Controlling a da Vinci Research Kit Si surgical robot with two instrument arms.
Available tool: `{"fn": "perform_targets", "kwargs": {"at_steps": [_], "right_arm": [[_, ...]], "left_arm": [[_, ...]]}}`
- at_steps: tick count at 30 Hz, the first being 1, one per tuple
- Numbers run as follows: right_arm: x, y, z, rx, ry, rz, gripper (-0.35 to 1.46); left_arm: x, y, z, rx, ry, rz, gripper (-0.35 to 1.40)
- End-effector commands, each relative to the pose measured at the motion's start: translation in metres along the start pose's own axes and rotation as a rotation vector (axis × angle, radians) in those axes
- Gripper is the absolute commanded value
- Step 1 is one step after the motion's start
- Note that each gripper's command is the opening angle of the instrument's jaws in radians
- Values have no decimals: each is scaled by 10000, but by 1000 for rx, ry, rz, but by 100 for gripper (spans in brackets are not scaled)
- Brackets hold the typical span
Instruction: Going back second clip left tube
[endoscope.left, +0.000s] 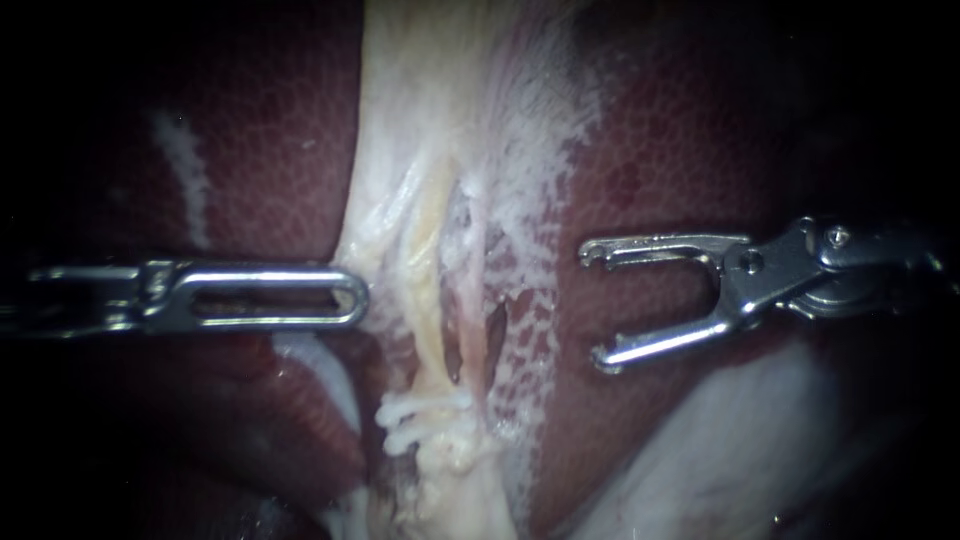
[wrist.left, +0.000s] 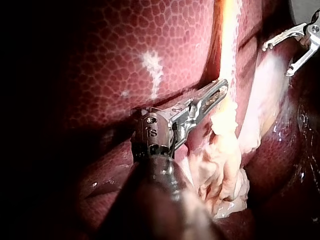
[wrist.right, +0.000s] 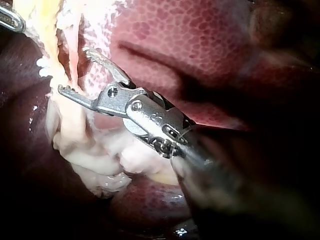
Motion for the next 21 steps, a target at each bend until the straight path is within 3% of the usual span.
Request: {"fn": "perform_targets", "kwargs": {"at_steps": [1,7,21], "right_arm": [[0,0,0,0,0,0,60],[1,-1,0,0,0,0,60],[1,-1,-1,0,0,0,60]], "left_arm": [[1,3,3,-4,-2,-3,-35],[11,14,23,-7,6,-2,-35],[15,11,34,2,15,-6,-35]]}}
